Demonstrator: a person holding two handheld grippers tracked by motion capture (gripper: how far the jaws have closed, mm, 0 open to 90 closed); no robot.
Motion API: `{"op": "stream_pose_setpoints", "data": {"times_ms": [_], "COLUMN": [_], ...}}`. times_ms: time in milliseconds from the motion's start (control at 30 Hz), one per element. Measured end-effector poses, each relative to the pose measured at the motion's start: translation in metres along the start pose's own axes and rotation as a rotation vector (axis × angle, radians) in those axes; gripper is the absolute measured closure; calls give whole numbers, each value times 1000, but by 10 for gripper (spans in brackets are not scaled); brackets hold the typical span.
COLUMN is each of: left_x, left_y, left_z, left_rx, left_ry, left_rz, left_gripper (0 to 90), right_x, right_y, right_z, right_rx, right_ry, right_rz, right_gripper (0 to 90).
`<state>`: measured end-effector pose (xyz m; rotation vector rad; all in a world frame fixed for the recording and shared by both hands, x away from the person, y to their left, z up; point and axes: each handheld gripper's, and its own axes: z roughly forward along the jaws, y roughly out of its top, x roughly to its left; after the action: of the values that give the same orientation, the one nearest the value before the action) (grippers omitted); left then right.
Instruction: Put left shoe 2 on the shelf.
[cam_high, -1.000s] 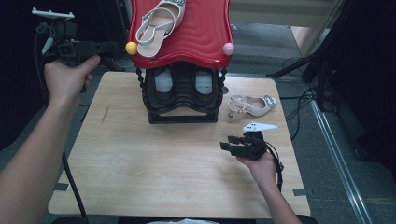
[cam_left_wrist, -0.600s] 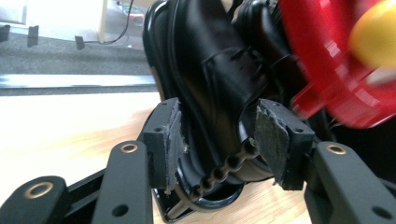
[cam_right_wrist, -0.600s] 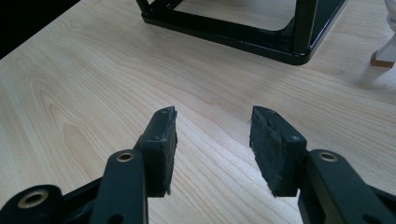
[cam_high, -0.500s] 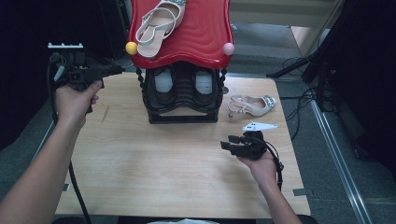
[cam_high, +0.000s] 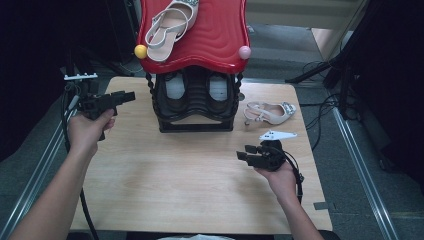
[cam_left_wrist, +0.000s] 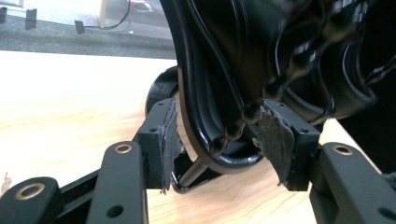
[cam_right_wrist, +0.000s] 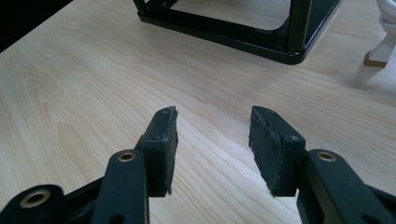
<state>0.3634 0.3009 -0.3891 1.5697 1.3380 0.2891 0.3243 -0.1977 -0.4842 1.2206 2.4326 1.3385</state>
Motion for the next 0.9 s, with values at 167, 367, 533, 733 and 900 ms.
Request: {"op": "stream_pose_setpoints", "data": {"times_ms": [167,367,533,733,900], "left_x": [-3,-3,1,7,6], "left_y": [-22,-56,-73,-87,-94], "left_z": [1,7,10,10,8], "left_rx": [2,38,62,71,71], "left_ry": [-9,-16,-28,-42,-37], "left_rz": [12,5,-29,-57,-45], "left_gripper": [458,458,445,423,395], "right_x": [-1,-2,-3,-3,-2], "right_y": [0,0,0,0,0], "right_z": [-1,-1,-2,-1,-1], "right_rx": [3,4,2,8,4], "right_ry": [4,1,0,-6,-6], "right_rz": [5,11,12,4,2], "right_gripper": [552,560,558,582,581]}}
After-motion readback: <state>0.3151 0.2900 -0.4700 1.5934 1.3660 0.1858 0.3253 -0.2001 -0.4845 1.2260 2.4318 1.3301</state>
